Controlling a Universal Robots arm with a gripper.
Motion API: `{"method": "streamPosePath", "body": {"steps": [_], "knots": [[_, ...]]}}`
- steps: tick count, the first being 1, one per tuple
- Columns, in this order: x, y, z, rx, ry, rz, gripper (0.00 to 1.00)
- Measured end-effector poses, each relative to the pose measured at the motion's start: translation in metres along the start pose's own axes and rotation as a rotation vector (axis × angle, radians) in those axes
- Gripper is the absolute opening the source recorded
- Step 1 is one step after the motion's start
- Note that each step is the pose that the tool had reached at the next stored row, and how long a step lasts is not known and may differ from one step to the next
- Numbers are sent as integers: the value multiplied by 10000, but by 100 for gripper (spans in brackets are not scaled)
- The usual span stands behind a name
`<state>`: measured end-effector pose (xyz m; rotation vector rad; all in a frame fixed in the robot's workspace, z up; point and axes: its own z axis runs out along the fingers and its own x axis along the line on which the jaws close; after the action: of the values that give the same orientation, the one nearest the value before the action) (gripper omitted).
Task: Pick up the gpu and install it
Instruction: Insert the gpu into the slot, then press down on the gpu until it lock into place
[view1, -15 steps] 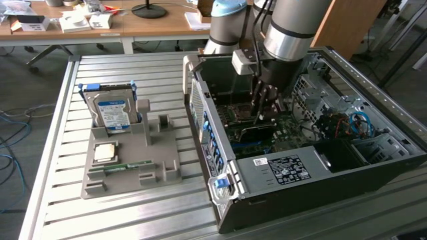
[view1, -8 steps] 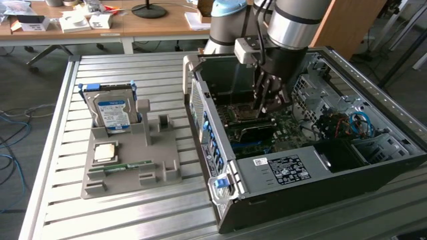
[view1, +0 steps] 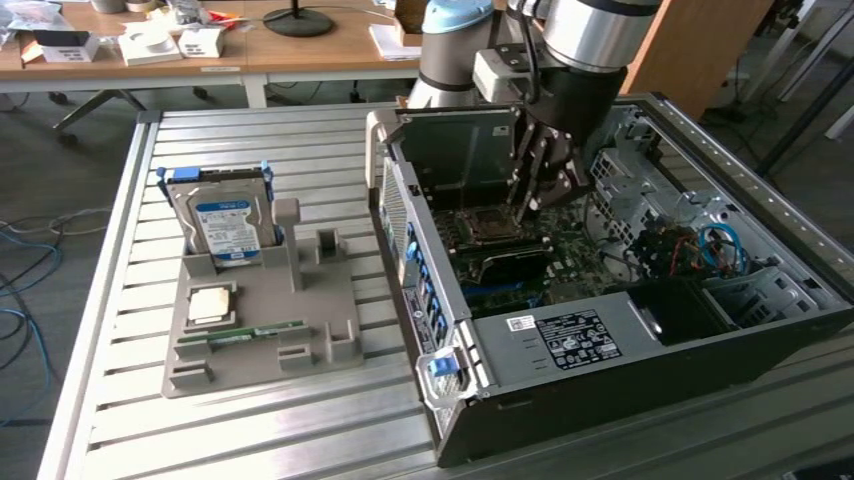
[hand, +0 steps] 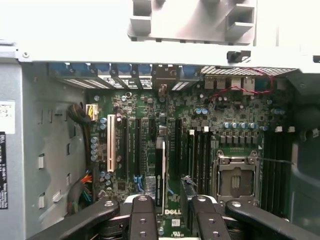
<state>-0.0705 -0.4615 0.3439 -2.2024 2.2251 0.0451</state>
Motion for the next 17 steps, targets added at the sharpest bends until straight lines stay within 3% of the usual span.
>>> {"method": "streamPosePath", "body": {"steps": [17], "knots": [[-1, 0, -35, -1, 0, 0, 32]]}}
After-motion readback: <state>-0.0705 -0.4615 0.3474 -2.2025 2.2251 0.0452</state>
